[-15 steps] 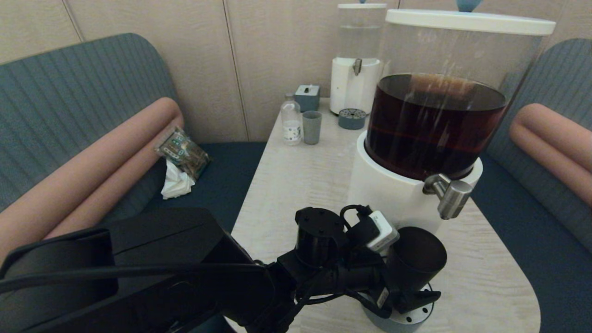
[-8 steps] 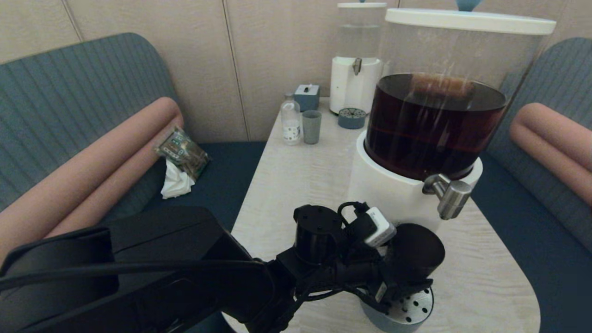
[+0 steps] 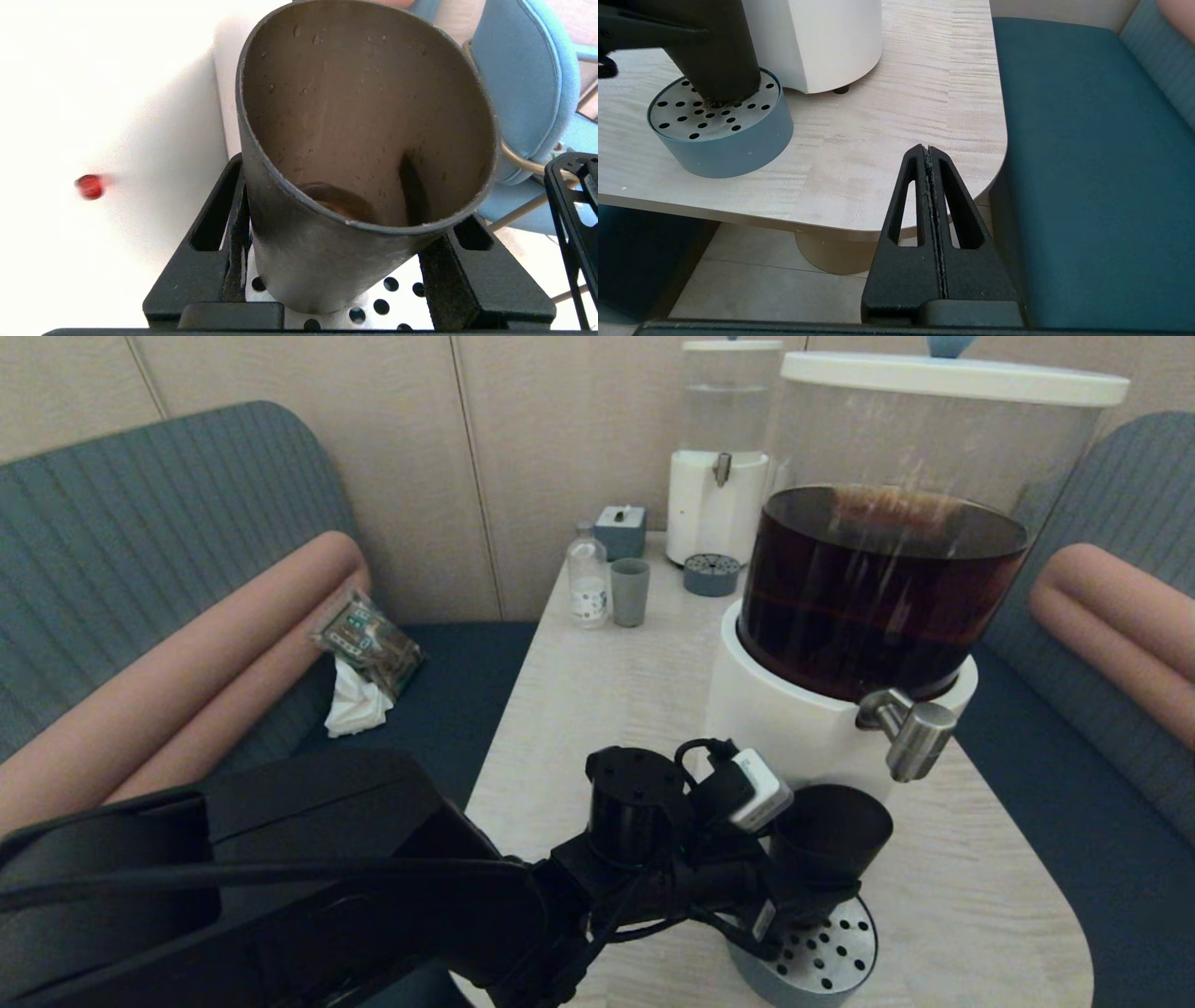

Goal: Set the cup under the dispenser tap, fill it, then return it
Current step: Place the cup next to the water dispenser

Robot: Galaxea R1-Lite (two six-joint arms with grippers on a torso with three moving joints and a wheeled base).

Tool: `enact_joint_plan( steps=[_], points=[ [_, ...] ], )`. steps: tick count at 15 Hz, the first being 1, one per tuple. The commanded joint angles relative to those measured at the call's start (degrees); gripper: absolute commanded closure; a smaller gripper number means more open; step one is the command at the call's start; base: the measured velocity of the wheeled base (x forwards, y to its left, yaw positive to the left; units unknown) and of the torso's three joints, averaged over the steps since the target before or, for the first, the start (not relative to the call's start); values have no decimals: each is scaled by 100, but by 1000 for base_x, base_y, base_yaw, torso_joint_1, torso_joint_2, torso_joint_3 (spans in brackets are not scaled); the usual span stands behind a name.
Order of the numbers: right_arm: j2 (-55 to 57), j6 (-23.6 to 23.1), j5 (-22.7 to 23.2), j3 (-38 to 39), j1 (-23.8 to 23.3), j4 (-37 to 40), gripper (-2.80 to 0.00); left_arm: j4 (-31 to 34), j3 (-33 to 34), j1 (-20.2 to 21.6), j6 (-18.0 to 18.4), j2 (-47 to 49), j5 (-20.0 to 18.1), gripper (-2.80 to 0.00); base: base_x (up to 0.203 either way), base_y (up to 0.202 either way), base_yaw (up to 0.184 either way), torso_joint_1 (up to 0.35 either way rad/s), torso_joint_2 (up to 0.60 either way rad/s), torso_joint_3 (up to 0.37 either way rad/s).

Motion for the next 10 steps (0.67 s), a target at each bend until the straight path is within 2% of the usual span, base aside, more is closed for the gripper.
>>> enact_joint_plan(
  steps=[1, 6, 10],
  points=[
    [1, 1, 1, 1, 1, 1, 0, 3, 203, -22, 4, -289, 9, 0, 0, 0, 0, 0, 0, 0],
    [1, 1, 1, 1, 1, 1, 0, -4, 762, -4, -99, -916, 239, 0, 0, 0, 0, 0, 0, 0],
    [1, 1, 1, 1, 1, 1, 0, -28, 1117, 48, -197, -1251, 801, 0, 0, 0, 0, 0, 0, 0]
  ],
)
